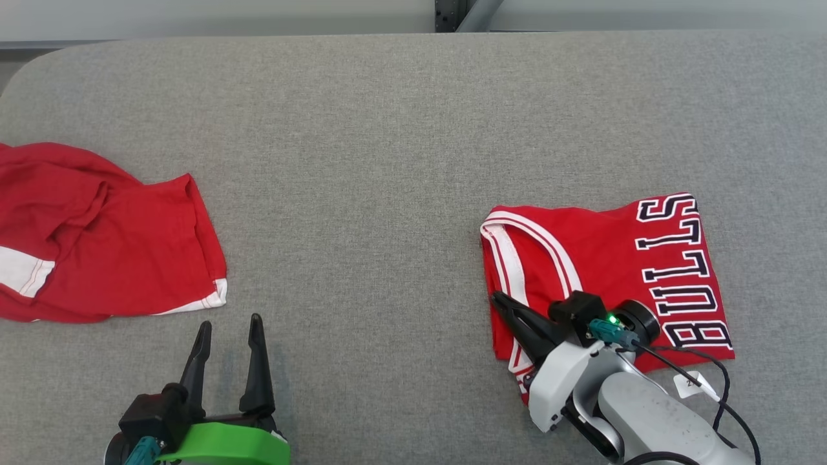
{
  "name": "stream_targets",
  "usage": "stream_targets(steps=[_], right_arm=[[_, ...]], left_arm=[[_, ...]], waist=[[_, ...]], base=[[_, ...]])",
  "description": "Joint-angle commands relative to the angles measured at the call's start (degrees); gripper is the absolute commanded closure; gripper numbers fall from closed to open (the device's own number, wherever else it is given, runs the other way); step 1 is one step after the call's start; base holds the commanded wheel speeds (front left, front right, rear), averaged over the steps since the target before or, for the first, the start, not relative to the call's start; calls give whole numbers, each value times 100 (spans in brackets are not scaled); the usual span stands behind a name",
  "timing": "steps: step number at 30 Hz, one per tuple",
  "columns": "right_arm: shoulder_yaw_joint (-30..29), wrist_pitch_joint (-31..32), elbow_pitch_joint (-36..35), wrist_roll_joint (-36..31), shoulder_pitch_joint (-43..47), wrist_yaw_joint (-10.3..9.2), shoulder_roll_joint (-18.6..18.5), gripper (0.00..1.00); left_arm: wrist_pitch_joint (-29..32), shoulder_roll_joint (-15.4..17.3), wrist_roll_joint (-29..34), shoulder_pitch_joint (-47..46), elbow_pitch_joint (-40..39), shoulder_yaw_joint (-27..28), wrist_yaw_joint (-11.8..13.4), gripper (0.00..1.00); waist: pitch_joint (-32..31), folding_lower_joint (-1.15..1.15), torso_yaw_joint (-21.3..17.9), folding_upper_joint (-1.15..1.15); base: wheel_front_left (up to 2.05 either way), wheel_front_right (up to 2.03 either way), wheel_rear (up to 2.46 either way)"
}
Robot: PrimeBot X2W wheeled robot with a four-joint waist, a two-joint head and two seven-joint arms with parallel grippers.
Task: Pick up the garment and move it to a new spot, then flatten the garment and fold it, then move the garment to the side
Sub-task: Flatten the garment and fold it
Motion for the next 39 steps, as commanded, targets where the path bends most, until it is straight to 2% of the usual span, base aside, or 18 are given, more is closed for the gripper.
stream_targets(steps=[1,8,13,15,16,21,27,34,39], right_arm=[[26,-16,49,51,-75,-4,3,100],[8,-16,-189,67,-167,-4,100,100],[-515,-16,-823,-104,167,-4,-39,100],[-867,-17,-1096,-265,386,-4,-98,51],[-1082,-17,-1237,-357,526,-4,-125,0],[-2375,-17,-1879,-750,1450,-4,-182,0],[-3918,-16,-2493,-1183,2533,-3,65,0],[-4810,-17,-2390,-1490,3185,-6,153,0],[-5081,-16,-2247,-1547,3361,-6,226,0]], left_arm=[[-16,11,-65,9,18,-7,20,0],[-16,11,-57,84,18,27,30,0],[-16,11,-91,148,-67,111,39,0],[-16,11,-102,210,-74,138,54,0],[-16,11,-96,246,-61,138,61,0],[-16,11,10,443,7,153,17,0],[-16,11,176,627,19,262,-68,0],[-16,11,374,811,-54,383,-299,0],[-16,11,486,869,-93,518,-383,0]], waist=[[-35,0,-10,0],[-148,0,-111,0],[-299,0,-203,0],[-395,0,-246,0],[-457,0,-260,0],[-804,0,-318,0],[-1032,0,-465,0],[-1180,0,-688,0],[-1220,0,-767,0]], base=[[0,0,0],[0,0,0],[0,0,0],[0,0,0],[0,0,0],[0,0,0],[0,0,0],[0,0,0],[0,0,0]])
